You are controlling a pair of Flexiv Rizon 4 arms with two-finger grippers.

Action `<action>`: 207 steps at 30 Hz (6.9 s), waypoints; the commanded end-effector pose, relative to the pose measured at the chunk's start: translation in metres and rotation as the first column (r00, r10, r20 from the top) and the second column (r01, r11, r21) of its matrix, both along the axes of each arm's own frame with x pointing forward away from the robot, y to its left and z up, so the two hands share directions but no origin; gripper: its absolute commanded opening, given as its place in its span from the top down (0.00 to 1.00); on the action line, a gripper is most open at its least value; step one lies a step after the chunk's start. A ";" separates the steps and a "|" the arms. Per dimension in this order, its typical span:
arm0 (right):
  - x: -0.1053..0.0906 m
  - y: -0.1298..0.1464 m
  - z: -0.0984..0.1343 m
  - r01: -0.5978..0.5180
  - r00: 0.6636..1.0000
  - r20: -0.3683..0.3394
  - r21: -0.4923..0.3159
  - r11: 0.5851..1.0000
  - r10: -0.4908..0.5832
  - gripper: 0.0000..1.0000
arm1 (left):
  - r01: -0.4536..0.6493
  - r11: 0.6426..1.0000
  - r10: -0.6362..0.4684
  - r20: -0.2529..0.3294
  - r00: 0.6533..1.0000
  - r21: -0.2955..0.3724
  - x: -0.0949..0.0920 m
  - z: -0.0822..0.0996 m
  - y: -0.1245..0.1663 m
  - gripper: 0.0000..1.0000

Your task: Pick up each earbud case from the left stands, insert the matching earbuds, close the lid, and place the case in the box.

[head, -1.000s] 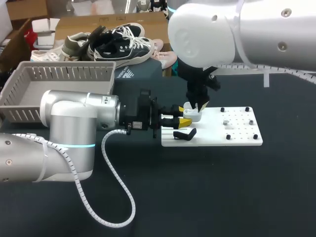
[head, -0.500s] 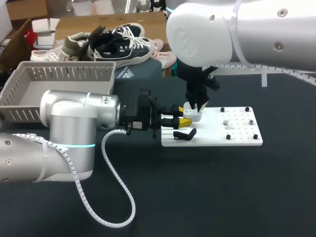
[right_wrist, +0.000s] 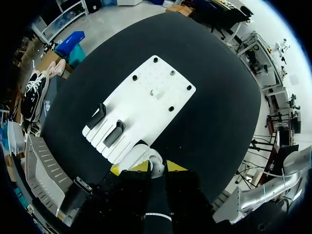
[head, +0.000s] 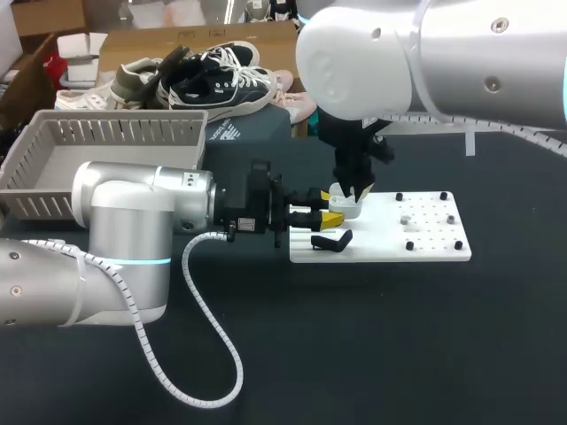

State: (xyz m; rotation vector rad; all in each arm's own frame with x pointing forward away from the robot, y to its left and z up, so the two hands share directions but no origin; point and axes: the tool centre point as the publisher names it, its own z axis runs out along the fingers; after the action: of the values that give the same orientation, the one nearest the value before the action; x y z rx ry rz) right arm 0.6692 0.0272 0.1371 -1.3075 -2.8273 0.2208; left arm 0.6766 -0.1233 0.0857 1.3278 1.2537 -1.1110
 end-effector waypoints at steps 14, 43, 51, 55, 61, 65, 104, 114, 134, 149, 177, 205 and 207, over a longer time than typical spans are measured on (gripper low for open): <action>0.002 0.003 -0.005 -0.006 1.000 -0.026 -0.015 1.000 0.006 1.00 | -0.003 1.000 0.003 0.001 1.000 -0.002 -0.001 0.000 0.000 1.00; -0.017 0.012 0.021 -0.033 0.999 0.026 0.023 0.999 0.032 0.60 | -0.003 1.000 0.003 0.001 1.000 -0.002 -0.001 0.000 0.000 1.00; -0.035 0.017 0.027 -0.075 0.997 0.008 0.086 0.993 0.075 0.60 | -0.003 1.000 0.003 0.001 1.000 -0.002 -0.001 0.000 0.000 1.00; -0.038 0.016 0.019 -0.081 0.996 -0.020 0.103 0.991 0.084 0.60 | -0.003 1.000 0.003 0.001 1.000 -0.002 -0.001 0.000 0.000 1.00; -0.038 0.016 0.012 -0.080 0.996 -0.041 0.110 0.991 0.085 0.60 | -0.003 1.000 0.003 0.001 1.000 -0.002 -0.001 0.000 0.000 1.00; -0.036 0.016 0.008 -0.085 0.995 -0.046 0.114 0.990 0.090 0.59 | -0.003 1.000 0.003 0.001 1.000 -0.002 -0.001 0.000 0.000 1.00; -0.027 -0.023 0.021 -0.052 0.998 0.054 0.151 0.987 0.044 0.56 | -0.003 1.000 0.003 0.001 1.000 -0.002 -0.001 0.000 0.000 1.00; -0.027 -0.046 0.026 -0.248 0.943 0.269 0.181 0.952 0.194 0.54 | -0.003 1.000 0.003 0.001 1.000 -0.002 -0.001 0.000 0.000 1.00; -0.003 -0.102 0.018 -0.439 0.852 0.383 0.148 0.886 0.358 0.55 | -0.003 1.000 0.003 0.001 1.000 -0.002 -0.001 0.000 0.000 1.00; 0.005 -0.104 -0.032 -0.521 0.825 0.320 0.109 0.847 0.466 0.58 | -0.003 1.000 0.003 0.001 1.000 -0.002 -0.001 0.000 0.000 1.00; 0.043 -0.103 -0.087 -0.465 0.862 0.277 0.101 0.880 0.424 0.58 | -0.003 1.000 0.003 0.001 1.000 -0.002 -0.001 0.000 0.000 1.00; 0.062 -0.097 -0.101 -0.426 0.885 0.254 0.110 0.898 0.389 0.62 | -0.003 1.000 0.003 0.001 1.000 -0.002 -0.001 0.000 0.000 1.00; 0.063 -0.097 -0.103 -0.425 0.887 0.248 0.110 0.899 0.389 0.62 | -0.003 1.000 0.003 0.001 1.000 -0.002 -0.001 0.000 0.000 1.00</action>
State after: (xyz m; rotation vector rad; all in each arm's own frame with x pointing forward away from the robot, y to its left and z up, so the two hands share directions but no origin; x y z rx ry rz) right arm 0.7285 -0.0717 0.0366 -0.7316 -3.2058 -0.1718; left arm 0.6766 -0.1232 0.0856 1.3278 1.2535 -1.1112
